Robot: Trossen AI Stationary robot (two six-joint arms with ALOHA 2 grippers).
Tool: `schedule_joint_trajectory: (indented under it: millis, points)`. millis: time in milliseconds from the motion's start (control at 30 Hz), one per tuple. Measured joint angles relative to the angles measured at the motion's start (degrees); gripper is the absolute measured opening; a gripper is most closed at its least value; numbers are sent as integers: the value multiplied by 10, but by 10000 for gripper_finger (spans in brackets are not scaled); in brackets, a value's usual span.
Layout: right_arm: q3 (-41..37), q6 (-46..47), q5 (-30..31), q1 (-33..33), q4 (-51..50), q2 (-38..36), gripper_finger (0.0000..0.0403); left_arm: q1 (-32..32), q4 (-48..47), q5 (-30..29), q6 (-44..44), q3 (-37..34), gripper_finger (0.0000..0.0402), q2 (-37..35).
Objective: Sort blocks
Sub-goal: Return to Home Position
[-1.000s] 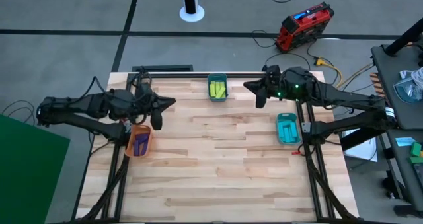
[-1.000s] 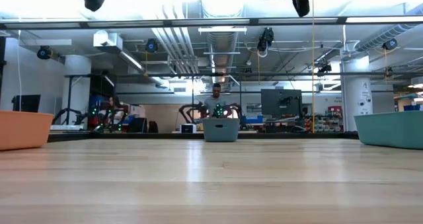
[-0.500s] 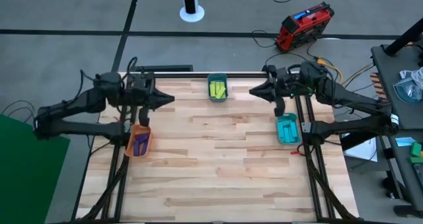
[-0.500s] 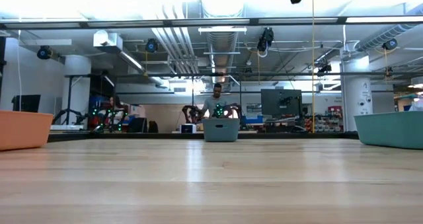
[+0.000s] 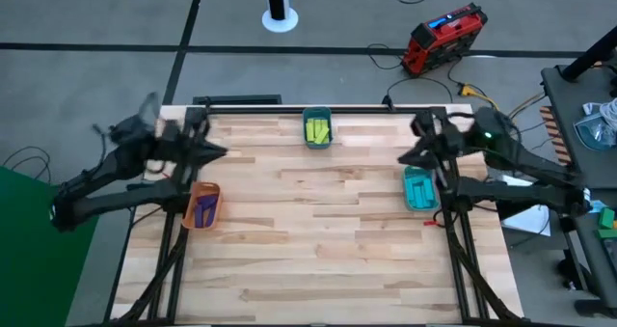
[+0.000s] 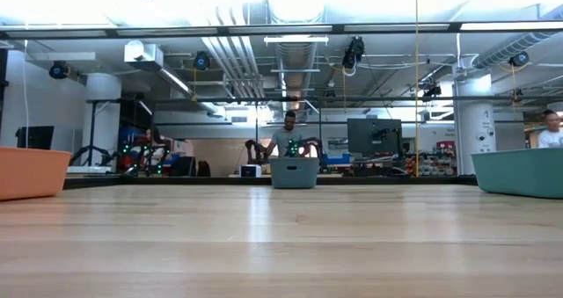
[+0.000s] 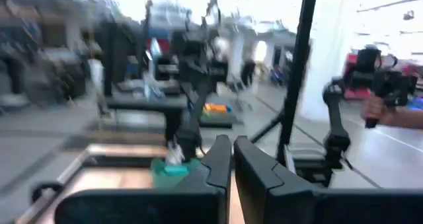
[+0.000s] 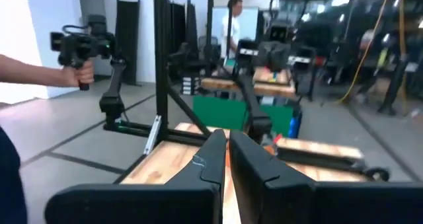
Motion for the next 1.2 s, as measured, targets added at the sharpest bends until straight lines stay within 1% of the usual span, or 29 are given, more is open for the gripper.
schedule_joint_trajectory:
  millis: [133,267,400,467,567,633,733,800,867,933,1033,1100,1200]
  points:
    - [-41,-27,1,0,0,-80,13,0,0,-26,10,-45,0,-113]
    - [-87,-44,5,0,5,-159,13,0,0,-32,13,-101,0,-215]
    - [-142,-58,4,0,27,-228,13,0,0,-35,1,-155,0,-295]
    - [-177,-52,6,0,44,-259,13,0,6,-34,-2,-179,0,-321]
    - [-231,-23,5,0,81,-303,13,0,17,-26,3,-203,0,-318]
    - [-270,-10,5,0,125,-332,13,-1,36,-30,9,-214,0,-310]
    - [-334,11,6,0,199,-364,13,0,68,-33,23,-254,0,-311]
    - [-380,24,1,0,264,-364,13,-1,121,-25,37,-286,0,-320]
    - [-416,31,21,0,321,-357,13,0,167,-24,43,-320,0,-321]
    - [-457,55,38,0,365,-351,13,-1,185,-24,38,-358,0,-321]
    - [-463,60,46,0,335,-347,13,-2,215,-23,9,-408,0,-322]
    - [-464,57,46,0,338,-345,13,-2,159,-22,7,-402,0,-319]
    - [-464,32,46,0,323,-345,13,-3,145,-23,11,-401,0,-317]
